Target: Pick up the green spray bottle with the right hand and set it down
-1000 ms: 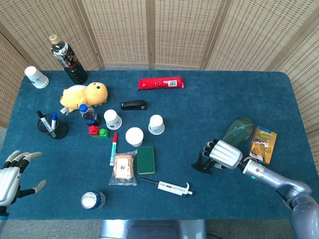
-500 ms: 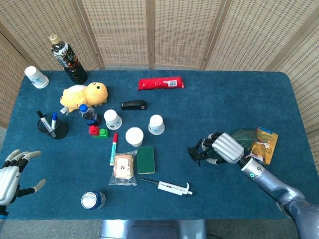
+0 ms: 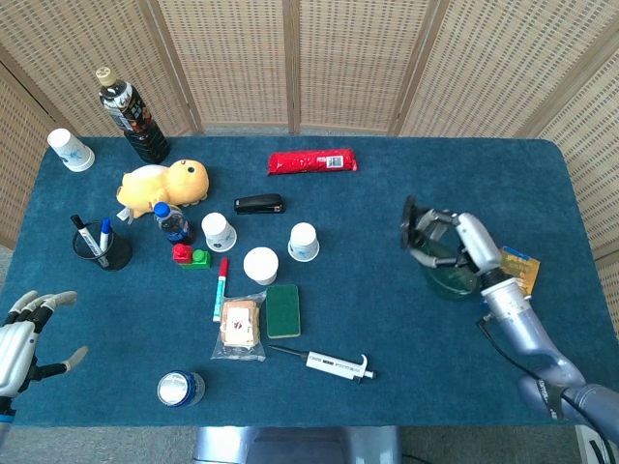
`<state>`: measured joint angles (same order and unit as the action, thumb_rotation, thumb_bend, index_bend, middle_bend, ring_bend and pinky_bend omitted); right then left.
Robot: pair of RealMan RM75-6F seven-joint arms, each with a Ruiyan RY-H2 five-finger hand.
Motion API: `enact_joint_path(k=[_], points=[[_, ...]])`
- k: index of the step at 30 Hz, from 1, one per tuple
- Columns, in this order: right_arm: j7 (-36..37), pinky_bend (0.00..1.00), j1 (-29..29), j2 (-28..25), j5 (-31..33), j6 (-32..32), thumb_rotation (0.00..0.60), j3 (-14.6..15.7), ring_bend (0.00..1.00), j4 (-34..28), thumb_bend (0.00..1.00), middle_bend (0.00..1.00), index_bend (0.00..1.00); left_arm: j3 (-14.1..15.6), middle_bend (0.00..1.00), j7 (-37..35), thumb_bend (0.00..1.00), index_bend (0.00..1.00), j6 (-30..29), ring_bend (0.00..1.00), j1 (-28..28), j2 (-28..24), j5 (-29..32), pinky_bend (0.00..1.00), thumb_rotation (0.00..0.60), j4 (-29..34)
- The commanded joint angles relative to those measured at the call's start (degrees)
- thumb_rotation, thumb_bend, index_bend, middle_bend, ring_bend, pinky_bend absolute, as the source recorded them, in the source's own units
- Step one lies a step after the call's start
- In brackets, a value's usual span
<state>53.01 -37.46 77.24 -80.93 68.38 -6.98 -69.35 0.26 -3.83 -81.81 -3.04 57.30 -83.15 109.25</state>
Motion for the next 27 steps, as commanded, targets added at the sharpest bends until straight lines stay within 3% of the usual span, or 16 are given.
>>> enact_joint_path(k=[1, 8, 14, 27], points=[[4.5, 0.53, 0.6, -2.7, 5.9, -4.2, 0.600, -4.4, 0.45, -4.6, 0.32, 0.55, 0.61, -0.1, 0.28, 0.0, 0.28, 0.19, 0.3, 0.20, -0.2, 0.1, 0.0, 0.08, 0.600, 0.0], [6.3, 0.53, 1.6, -3.0, 11.0, -5.6, 0.600, -9.3, 0.45, -8.0, 0.32, 0.55, 0.60, -0.1, 0.28, 0.3, 0.28, 0.19, 0.9, 0.20, -0.5, 0.6, 0.1, 0.08, 0.600, -0.1], [5.5, 0.53, 2.2, -0.8, 12.7, -4.8, 0.600, -11.7, 0.45, -7.4, 0.32, 0.55, 0.60, -0.1, 0.28, 0.2, 0.28, 0.19, 1.2, 0.20, -0.7, 0.5, 0.1, 0.08, 0.600, -0.3], [1.0, 0.53, 1.4, 10.3, 13.2, 1.6, 0.600, -16.1, 0.45, 3.6, 0.33, 0.55, 0.61, -0.5, 0.28, -1.2, 0.28, 0.19, 1.9, 0.20, -1.4, 0.2, 0.0, 0.08, 0.600, -1.2]])
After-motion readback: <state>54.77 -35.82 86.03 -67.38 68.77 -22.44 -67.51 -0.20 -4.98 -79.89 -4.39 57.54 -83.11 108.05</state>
